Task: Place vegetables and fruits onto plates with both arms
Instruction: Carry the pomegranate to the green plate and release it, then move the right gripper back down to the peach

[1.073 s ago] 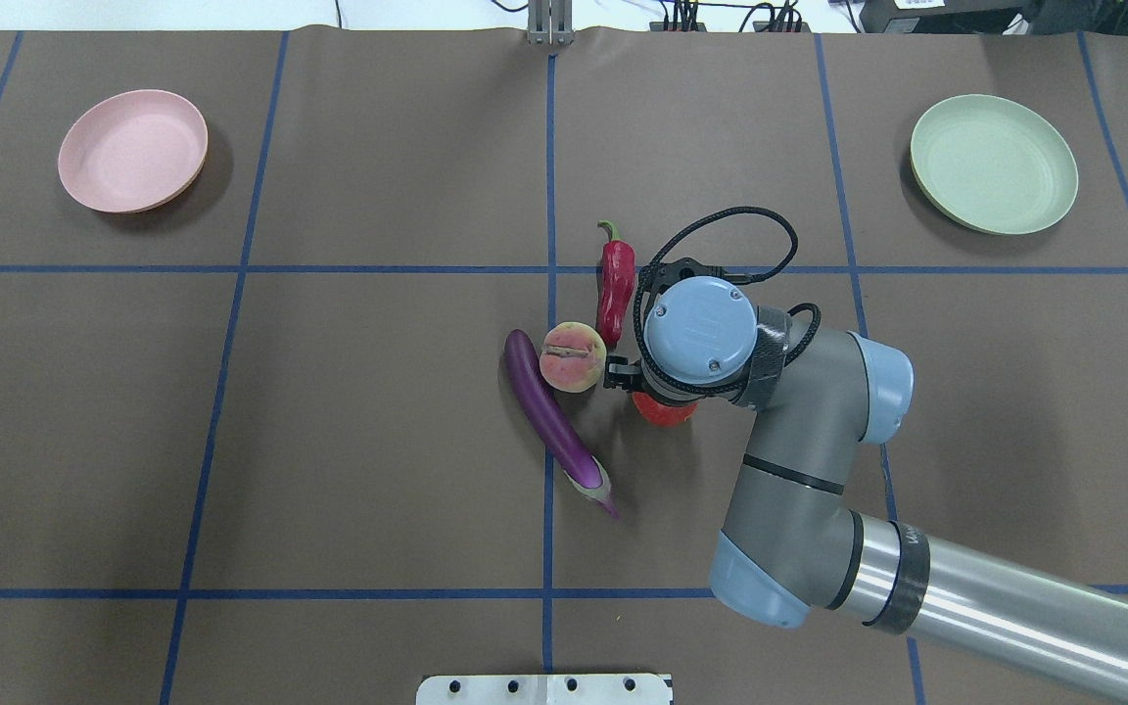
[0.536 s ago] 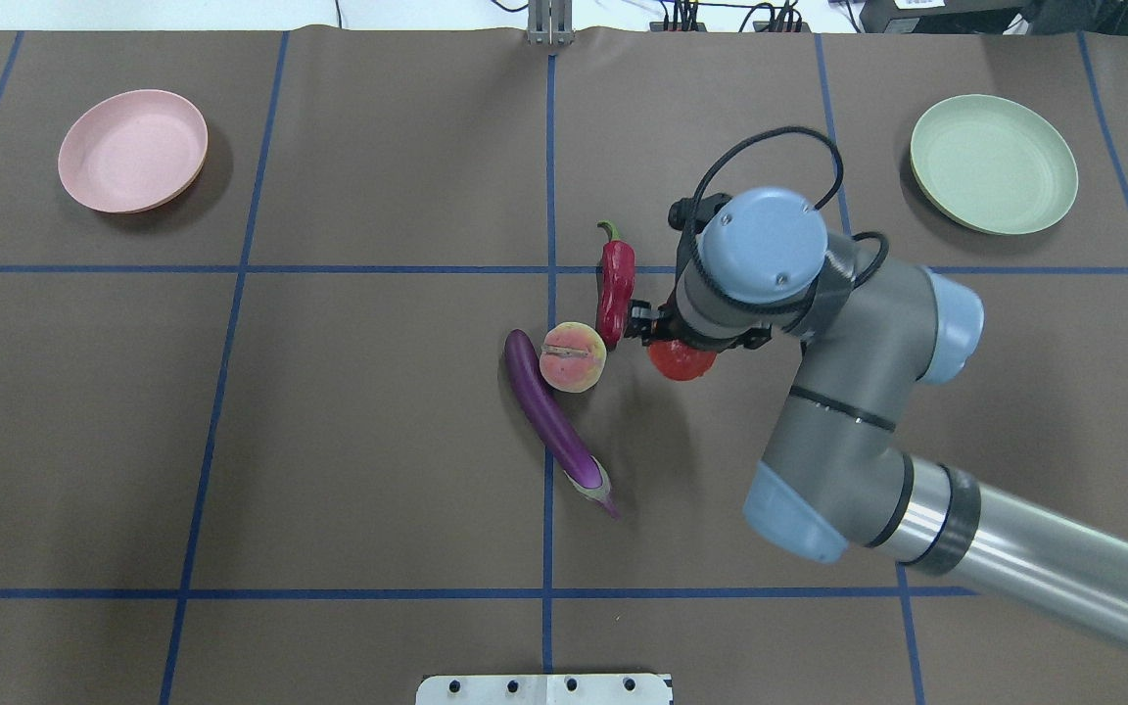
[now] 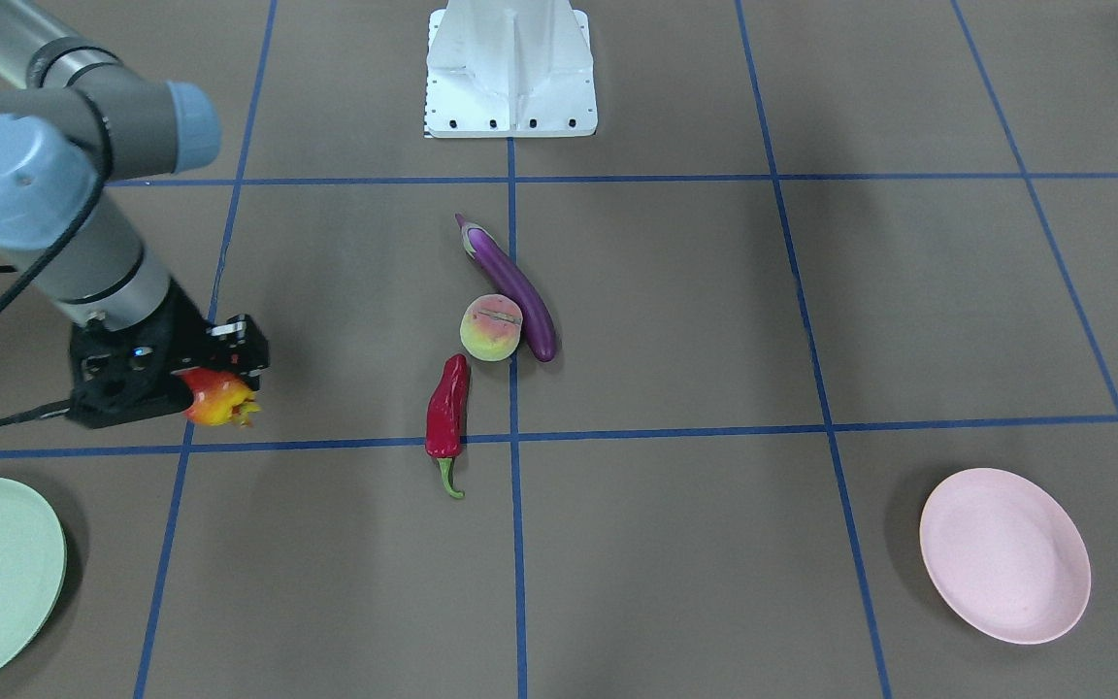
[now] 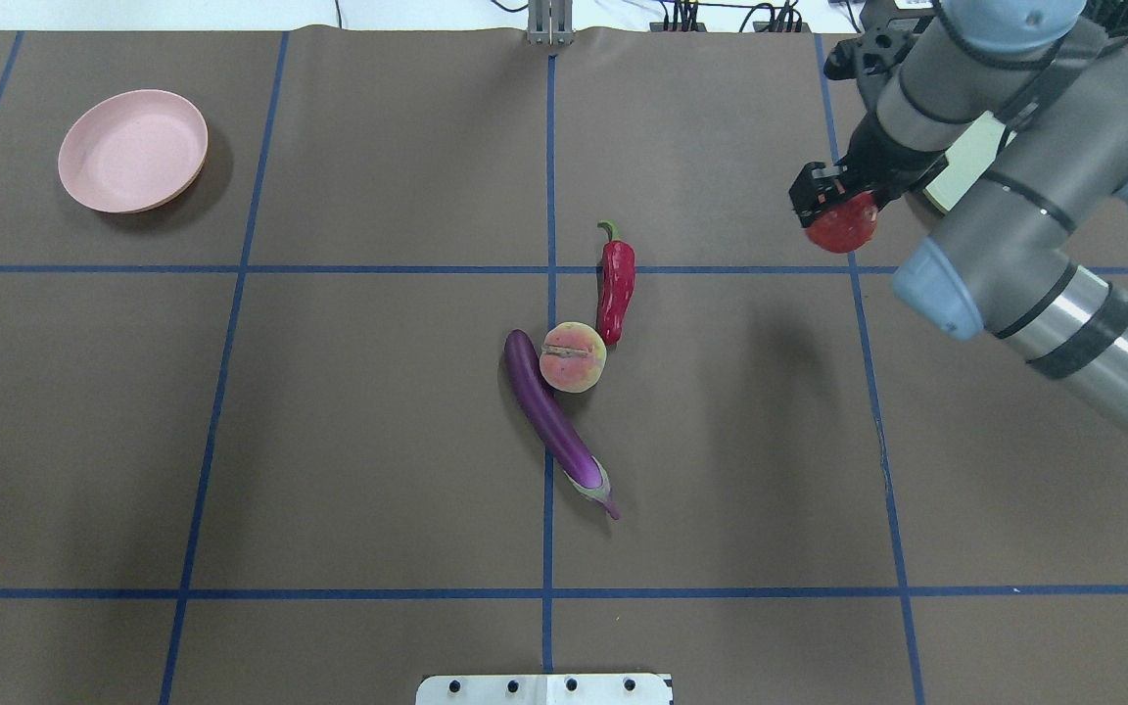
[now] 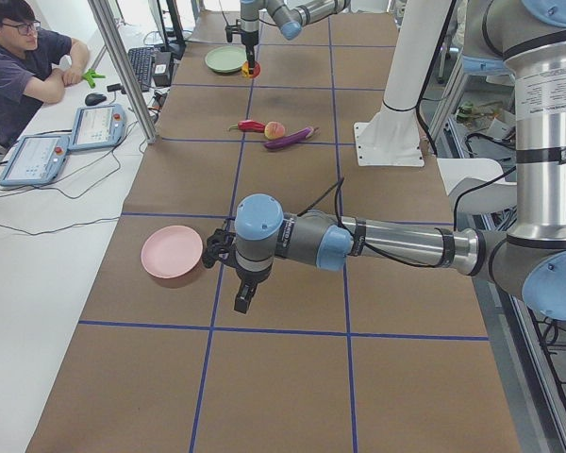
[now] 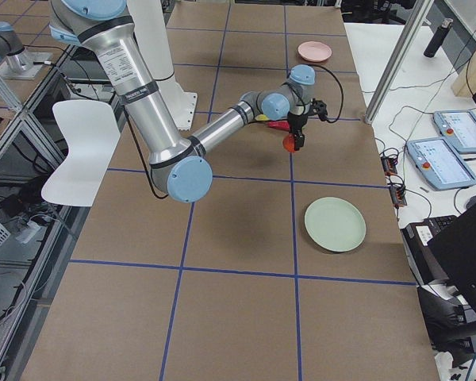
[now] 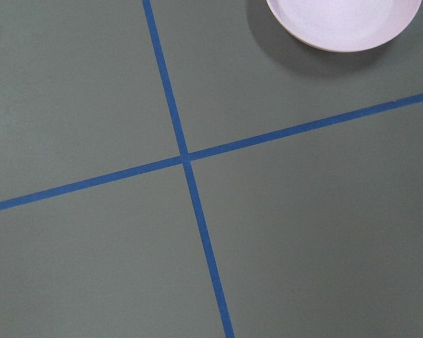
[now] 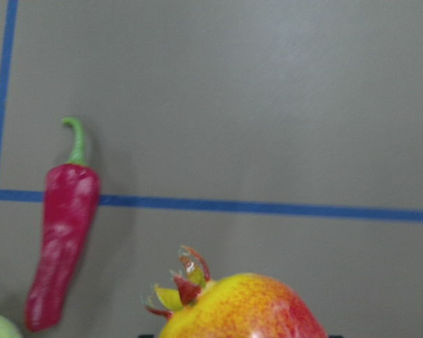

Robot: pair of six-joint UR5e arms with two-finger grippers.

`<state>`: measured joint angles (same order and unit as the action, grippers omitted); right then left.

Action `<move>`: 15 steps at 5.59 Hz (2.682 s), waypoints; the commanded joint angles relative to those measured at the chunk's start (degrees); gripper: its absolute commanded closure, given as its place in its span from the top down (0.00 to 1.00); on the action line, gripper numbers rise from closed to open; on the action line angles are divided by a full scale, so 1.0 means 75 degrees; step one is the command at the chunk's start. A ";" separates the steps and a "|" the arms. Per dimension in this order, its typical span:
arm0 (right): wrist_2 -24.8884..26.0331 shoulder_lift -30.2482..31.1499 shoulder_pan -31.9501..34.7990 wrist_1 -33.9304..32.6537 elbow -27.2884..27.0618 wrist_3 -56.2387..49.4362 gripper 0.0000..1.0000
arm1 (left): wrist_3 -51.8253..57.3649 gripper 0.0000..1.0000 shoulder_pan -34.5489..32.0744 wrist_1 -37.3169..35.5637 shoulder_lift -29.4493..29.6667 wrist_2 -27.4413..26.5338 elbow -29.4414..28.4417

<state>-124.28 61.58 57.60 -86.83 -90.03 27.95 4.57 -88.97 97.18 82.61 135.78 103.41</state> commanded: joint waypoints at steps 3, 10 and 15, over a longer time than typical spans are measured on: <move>-0.1183 -0.0333 0.1740 0.2998 0.4649 -0.3375 0.00 | 0.0023 1.00 0.0027 -0.0008 -0.0010 -0.0010 -0.0064; 0.1036 -0.1336 -0.1625 0.1675 0.0465 0.6446 1.00 | 0.0035 1.00 0.0039 -0.0008 0.0001 0.0002 -0.0135; 0.3655 -0.2996 -0.4175 -0.1942 0.0448 0.7899 1.00 | 0.0035 1.00 0.0039 -0.0008 0.0001 -0.0010 -0.0159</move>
<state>-98.63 39.45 27.89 -98.83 -87.23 87.59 4.83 -88.68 97.12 82.62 135.70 102.25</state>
